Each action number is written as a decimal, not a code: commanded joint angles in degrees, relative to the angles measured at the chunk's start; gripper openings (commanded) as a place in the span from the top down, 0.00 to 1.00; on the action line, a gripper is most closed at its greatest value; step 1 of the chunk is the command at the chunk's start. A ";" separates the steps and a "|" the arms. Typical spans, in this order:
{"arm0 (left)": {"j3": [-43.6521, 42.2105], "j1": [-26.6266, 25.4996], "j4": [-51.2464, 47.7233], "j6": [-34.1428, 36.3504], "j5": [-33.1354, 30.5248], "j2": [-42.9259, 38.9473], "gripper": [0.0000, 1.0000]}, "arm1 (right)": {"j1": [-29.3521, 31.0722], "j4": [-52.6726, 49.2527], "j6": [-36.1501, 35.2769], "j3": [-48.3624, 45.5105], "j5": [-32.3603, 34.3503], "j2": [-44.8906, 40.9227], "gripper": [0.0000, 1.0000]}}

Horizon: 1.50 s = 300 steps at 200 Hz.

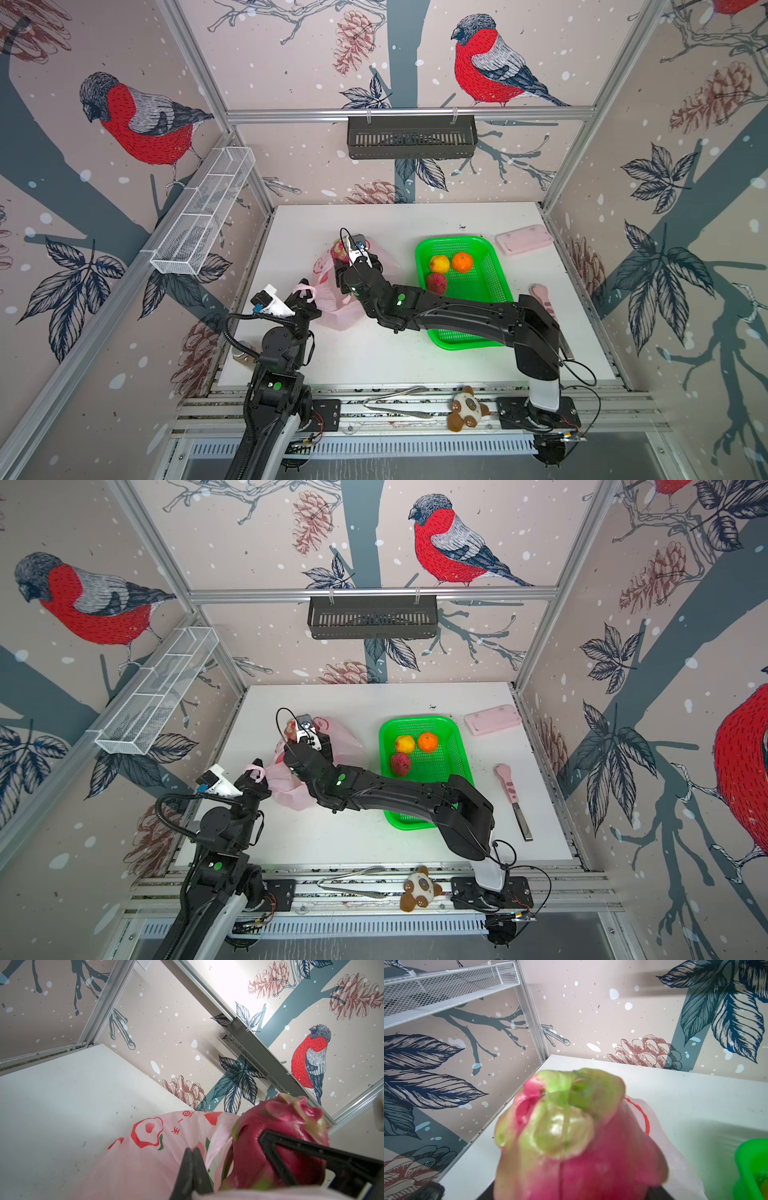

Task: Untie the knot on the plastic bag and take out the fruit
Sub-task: 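Lift the dragon fruit out of the bag toward the green basket, then lower the dragon fruit into the basket and open the right gripper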

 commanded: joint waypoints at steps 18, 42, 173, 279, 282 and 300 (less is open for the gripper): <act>-0.10 0.02 1.93 0.09 -0.19 0.40 1.00 | 0.58 -3.03 0.02 -2.38 6.23 -4.72 0.81; -0.21 0.02 2.03 0.56 -0.31 0.47 1.00 | 0.58 -5.80 1.04 -6.10 8.62 -9.63 0.81; -1.22 0.02 1.14 0.88 0.33 0.15 1.00 | -7.36 -25.49 19.28 -25.88 9.26 -38.40 0.80; -0.81 0.02 0.52 1.20 0.92 0.41 1.00 | -19.98 -30.73 29.90 -35.69 -3.91 -46.28 0.80; -0.85 0.02 0.52 1.20 0.95 0.40 1.00 | -20.53 -30.56 30.09 -36.03 -4.62 -46.45 0.80; -0.87 0.02 0.35 1.28 0.98 0.44 1.00 | -23.70 -29.48 31.13 -38.42 -8.07 -47.08 0.79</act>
